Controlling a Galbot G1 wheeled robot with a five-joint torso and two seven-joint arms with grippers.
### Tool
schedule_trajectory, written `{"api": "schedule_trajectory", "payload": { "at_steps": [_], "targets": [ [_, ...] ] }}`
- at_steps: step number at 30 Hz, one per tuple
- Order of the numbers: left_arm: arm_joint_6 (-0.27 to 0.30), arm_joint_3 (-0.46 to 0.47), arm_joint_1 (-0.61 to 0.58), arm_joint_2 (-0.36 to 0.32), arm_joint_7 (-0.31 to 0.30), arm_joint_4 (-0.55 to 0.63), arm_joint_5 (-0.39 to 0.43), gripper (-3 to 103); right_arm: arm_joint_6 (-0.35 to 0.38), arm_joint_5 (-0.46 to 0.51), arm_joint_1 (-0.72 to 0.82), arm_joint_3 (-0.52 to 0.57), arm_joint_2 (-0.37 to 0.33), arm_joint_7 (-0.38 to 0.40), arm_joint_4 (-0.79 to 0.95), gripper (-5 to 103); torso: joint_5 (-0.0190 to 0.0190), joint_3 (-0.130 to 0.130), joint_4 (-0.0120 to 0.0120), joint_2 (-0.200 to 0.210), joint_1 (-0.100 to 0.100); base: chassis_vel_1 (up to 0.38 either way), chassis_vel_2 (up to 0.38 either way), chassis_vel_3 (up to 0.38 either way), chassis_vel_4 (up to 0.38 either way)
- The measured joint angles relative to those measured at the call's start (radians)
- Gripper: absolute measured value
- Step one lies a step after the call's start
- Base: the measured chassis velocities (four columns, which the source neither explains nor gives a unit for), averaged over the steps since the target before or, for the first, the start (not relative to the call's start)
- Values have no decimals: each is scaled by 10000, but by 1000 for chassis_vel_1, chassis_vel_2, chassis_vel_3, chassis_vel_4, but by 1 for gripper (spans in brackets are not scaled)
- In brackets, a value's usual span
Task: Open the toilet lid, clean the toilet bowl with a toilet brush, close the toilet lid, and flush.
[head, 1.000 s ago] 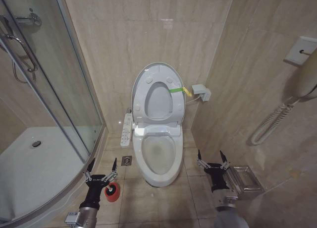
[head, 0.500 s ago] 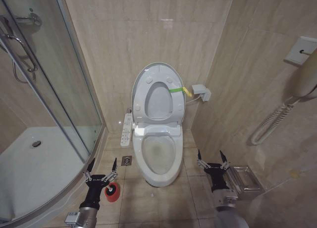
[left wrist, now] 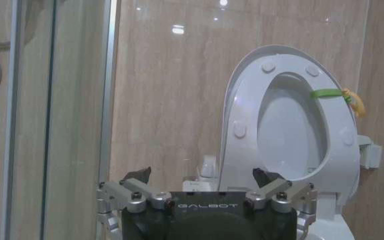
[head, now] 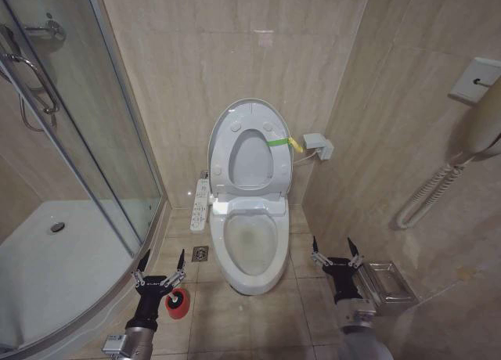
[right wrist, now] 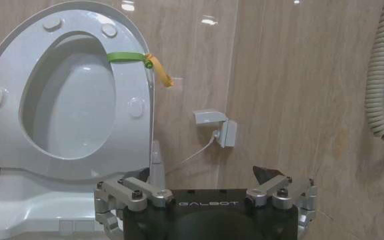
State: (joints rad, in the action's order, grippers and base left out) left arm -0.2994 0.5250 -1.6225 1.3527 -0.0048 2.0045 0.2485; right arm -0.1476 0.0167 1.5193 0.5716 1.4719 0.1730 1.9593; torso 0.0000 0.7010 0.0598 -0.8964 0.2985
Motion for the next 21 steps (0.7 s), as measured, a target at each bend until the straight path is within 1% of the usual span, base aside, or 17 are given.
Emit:
{"api": "schedule_trajectory", "payload": {
  "at_steps": [21],
  "targets": [
    [0,0,0,0,0,0,0,99,0,0,0,0,0,0,0,100,0,0,0,0,0,0,0,0,0]
  ]
}}
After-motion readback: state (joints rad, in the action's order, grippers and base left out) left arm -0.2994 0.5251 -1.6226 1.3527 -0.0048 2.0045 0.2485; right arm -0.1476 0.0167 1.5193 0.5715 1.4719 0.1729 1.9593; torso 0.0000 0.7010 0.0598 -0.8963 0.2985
